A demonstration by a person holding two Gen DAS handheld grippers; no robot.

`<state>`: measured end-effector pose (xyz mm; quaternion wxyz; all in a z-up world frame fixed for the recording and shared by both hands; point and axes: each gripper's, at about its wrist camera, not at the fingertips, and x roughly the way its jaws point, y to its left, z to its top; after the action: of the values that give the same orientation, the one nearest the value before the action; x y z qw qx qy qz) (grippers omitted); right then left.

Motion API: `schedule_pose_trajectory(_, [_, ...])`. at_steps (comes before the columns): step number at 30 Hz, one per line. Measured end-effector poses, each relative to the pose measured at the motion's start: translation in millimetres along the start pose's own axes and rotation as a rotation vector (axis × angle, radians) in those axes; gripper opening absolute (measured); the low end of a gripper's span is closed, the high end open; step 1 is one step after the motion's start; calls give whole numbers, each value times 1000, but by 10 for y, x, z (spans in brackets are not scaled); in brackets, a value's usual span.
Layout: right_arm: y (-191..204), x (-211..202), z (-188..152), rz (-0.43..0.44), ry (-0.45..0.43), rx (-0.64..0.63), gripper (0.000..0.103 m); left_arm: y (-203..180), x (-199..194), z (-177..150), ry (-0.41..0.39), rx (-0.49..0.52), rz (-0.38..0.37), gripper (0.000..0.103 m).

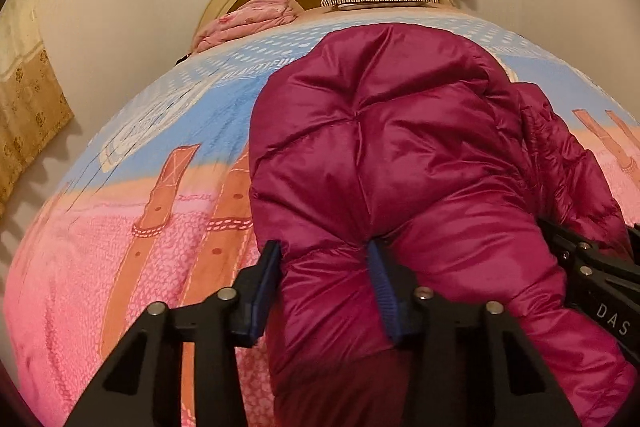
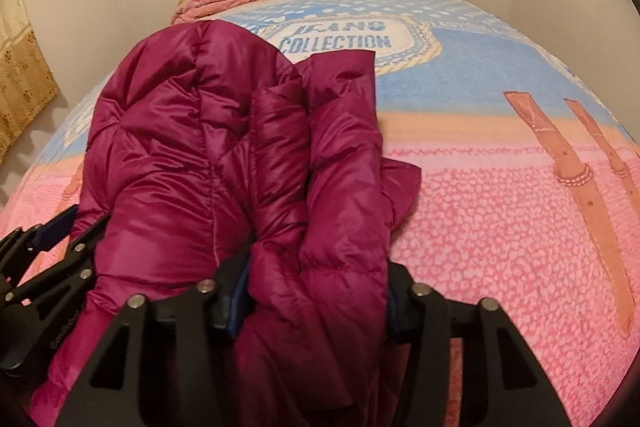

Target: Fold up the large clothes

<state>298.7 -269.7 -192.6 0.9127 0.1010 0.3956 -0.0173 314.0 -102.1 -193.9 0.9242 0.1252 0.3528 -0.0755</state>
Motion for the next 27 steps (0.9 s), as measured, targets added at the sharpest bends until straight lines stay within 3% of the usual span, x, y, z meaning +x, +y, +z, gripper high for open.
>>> schedule_pose_trajectory(10, [54,-97,-51,34,-29,-15,28,-65,-141,12,-44,35,43,6])
schedule_pose_trajectory(27, [58,-349,-148,95,-62,-4,23,79,-603,83,-99,2,38,3])
